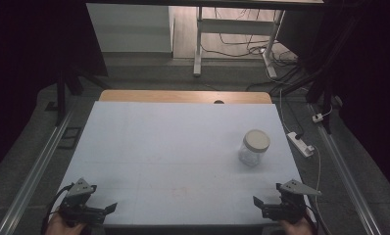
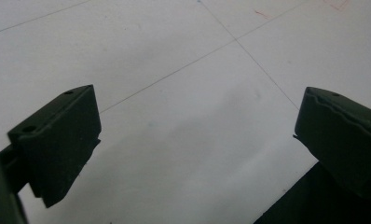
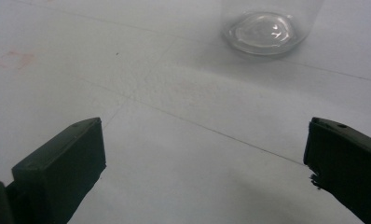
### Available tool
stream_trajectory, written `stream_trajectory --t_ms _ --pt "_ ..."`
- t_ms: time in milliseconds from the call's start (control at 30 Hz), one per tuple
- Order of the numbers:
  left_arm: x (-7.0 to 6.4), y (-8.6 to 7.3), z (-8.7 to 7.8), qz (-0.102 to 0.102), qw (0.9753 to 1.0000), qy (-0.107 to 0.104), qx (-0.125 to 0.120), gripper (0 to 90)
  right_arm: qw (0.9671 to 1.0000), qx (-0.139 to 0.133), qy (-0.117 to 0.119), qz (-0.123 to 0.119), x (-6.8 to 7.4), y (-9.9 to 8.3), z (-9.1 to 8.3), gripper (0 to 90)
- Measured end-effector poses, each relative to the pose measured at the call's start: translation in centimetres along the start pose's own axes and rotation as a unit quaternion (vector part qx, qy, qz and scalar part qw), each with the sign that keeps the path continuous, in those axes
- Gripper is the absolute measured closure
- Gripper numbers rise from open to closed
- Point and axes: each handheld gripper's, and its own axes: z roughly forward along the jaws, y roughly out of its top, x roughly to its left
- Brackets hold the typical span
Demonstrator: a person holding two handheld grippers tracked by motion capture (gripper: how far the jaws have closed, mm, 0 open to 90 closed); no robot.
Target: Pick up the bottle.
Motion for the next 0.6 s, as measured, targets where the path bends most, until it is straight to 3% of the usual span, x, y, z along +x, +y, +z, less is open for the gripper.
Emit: stream_trajectory --t_ms 600 --pt "-0.22 0.11 0.21 0.007 0.9999 0.007 0.01 1.1 0.9997 0.021 0.007 -0.01 0.14 0.16 0.47 0.0"
